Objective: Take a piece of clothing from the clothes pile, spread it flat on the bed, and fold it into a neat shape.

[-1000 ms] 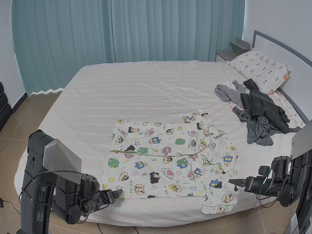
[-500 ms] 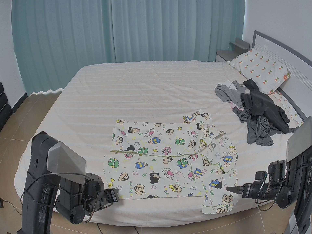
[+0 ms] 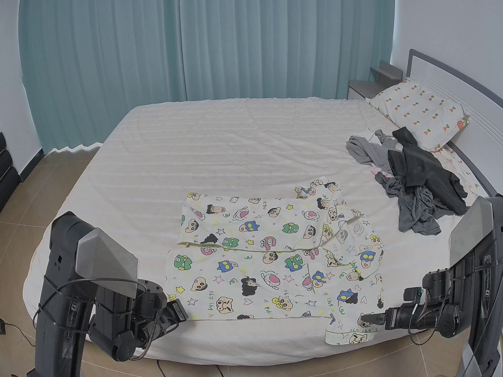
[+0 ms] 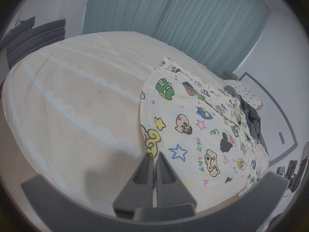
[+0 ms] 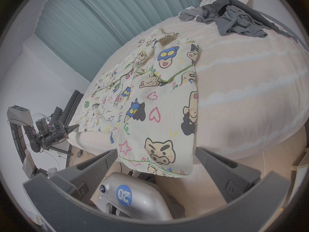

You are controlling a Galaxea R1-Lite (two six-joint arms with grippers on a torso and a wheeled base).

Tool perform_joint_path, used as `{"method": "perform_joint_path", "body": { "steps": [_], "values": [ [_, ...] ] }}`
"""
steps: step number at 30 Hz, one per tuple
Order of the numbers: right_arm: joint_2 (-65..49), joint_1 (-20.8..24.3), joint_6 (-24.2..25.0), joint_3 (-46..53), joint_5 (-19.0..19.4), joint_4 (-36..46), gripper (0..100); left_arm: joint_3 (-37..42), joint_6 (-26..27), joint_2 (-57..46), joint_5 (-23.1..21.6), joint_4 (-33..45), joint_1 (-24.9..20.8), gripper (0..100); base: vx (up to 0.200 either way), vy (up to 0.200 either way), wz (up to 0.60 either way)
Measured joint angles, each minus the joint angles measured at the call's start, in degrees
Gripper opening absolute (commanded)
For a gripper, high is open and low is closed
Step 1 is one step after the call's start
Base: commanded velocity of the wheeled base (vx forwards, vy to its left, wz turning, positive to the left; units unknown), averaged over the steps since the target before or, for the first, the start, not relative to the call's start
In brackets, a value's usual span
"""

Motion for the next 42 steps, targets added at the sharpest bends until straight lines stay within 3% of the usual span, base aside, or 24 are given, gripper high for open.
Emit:
{"method": "perform_joint_path", "body": {
  "steps": [30, 31, 37, 42],
  "values": [
    [3.2, 3.5, -1.0, -7.9, -1.2, 0.3, 100, 0.3, -2.7, -3.0, 3.4, 0.0, -0.2, 0, 0.0, 0.0, 0.0],
    [3.2, 3.6, -1.1, -8.1, -1.2, 0.7, 0, 0.3, -2.7, -3.0, 3.3, 0.0, -0.2, 0, 0.0, 0.0, 0.0],
    [3.2, 3.9, -1.2, -9.6, -1.0, 1.4, 0, 0.3, -2.7, -3.0, 3.4, 0.0, -0.4, 0, 0.0, 0.0, 0.0],
    [3.1, 3.2, -1.1, -9.7, 2.6, 0.9, 0, 0.5, -2.8, -3.0, 3.3, 0.0, -0.4, 0, 0.0, 0.0, 0.0]
  ]
}}
